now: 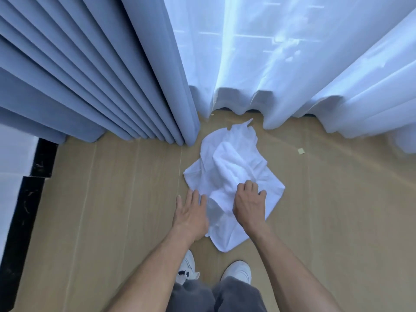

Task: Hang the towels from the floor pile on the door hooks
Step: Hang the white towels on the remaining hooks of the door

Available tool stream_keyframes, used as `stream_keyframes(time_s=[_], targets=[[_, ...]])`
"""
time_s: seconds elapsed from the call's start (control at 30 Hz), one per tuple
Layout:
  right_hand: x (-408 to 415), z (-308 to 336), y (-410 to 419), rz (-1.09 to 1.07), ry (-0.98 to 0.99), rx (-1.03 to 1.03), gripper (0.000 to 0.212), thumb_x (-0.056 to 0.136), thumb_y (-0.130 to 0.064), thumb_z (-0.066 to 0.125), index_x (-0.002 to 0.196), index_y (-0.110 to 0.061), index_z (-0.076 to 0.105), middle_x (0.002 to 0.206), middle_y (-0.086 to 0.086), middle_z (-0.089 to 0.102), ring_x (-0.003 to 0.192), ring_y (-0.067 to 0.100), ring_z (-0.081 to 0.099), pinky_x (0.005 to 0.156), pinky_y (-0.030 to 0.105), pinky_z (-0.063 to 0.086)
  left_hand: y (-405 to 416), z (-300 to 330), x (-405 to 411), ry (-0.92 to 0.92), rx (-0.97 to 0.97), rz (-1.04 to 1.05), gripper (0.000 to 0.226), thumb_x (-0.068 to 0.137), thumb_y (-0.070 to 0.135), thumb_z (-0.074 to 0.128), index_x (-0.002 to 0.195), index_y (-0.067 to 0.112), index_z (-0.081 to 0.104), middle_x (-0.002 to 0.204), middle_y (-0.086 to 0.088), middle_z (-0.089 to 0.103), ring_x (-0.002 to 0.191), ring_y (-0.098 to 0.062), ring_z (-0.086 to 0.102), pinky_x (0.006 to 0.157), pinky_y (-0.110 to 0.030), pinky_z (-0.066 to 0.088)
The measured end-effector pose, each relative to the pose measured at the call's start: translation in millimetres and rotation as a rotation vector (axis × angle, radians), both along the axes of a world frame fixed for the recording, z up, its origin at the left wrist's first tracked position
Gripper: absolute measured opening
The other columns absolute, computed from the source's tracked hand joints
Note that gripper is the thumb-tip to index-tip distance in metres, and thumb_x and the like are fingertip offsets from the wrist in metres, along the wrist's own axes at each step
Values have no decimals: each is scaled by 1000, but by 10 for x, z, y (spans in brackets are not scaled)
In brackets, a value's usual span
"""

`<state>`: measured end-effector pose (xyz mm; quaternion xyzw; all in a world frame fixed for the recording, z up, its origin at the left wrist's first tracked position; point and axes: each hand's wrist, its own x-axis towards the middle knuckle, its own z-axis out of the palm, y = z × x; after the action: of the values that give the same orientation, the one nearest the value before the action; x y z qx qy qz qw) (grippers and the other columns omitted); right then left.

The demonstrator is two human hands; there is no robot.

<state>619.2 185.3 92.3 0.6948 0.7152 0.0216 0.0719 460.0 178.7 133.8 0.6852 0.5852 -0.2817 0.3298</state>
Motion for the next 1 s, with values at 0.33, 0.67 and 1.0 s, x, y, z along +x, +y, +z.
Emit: stream_keyframes(time_s=[0.33,0.67,1.0], targets=[[-259,3113,261,24,189,77,17,68,-17,29,57,-17,42,53,1,41,45,21,41,50,27,22,175,2900,-162,-25,157,12,45,96,22,40,139,14,30,148,-7,26,141,-26,16,112,-45,19],[-712,5338,360,201,467,335,15,72,-24,37,62,-21,26,50,-2,42,45,19,44,43,27,37,324,4740,-201,-164,448,164,36,94,20,44,129,17,43,131,-3,45,128,-23,36,102,-37,31],[-658,6238,304,433,555,95,16,89,-24,42,80,-12,42,79,1,46,75,22,42,70,30,29,-31,5895,-614,-66,754,300,29,90,-3,37,106,14,54,112,-7,58,114,-26,41,95,-38,30]])
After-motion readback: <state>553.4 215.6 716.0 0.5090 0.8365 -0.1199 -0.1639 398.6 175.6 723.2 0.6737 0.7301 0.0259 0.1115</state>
